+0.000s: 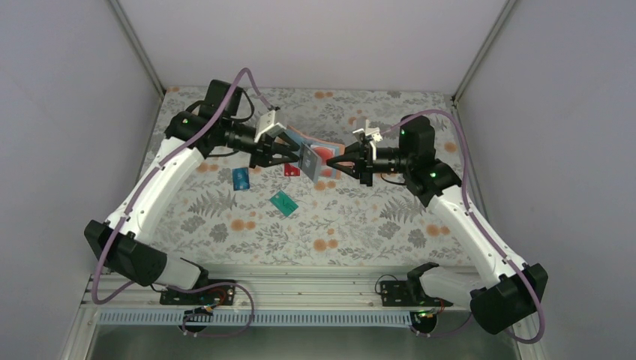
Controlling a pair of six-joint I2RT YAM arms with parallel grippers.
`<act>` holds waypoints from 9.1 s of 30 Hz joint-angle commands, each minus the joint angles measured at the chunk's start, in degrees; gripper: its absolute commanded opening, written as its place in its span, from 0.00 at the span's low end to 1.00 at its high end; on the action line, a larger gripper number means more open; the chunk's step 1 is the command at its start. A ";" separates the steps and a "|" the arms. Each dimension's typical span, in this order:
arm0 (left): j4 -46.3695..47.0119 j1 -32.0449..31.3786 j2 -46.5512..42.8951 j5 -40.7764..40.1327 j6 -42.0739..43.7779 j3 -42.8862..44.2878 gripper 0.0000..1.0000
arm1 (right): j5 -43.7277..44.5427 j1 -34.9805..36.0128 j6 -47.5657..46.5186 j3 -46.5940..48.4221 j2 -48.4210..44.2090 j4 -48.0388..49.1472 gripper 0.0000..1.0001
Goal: Take the credit cards out of the card holder
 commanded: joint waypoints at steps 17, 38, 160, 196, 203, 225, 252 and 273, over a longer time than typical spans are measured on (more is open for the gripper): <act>1.37 -3.10 1.11 3.19 -0.11 1.47 0.02 | -2.08 -0.25 -1.41 0.89 -1.34 -0.61 0.04; 4.03 15.45 -1.88 -5.91 -12.71 -22.61 0.02 | 16.82 -10.62 12.64 -1.84 0.64 3.13 0.04; 11.71 -4.12 8.24 -14.93 -12.45 0.67 0.61 | 28.24 9.65 16.34 2.58 6.83 7.61 0.04; 15.65 12.95 7.24 -38.17 -21.68 4.54 0.43 | 26.88 -1.66 16.61 0.65 3.77 -1.46 0.04; 13.94 2.77 1.15 -30.47 -13.14 3.02 0.53 | 38.48 -0.75 24.42 1.99 5.41 -1.22 0.04; 7.05 -6.52 5.38 -15.78 -9.85 1.90 0.32 | 3.77 1.48 11.74 -1.95 -0.35 12.14 0.04; 3.36 -5.22 5.19 -2.38 -0.22 4.17 0.47 | 0.46 1.15 12.88 -1.22 -1.36 14.80 0.04; -0.31 0.11 1.71 -8.11 -0.83 6.75 0.37 | 9.21 -1.70 16.19 -0.22 0.94 11.60 0.04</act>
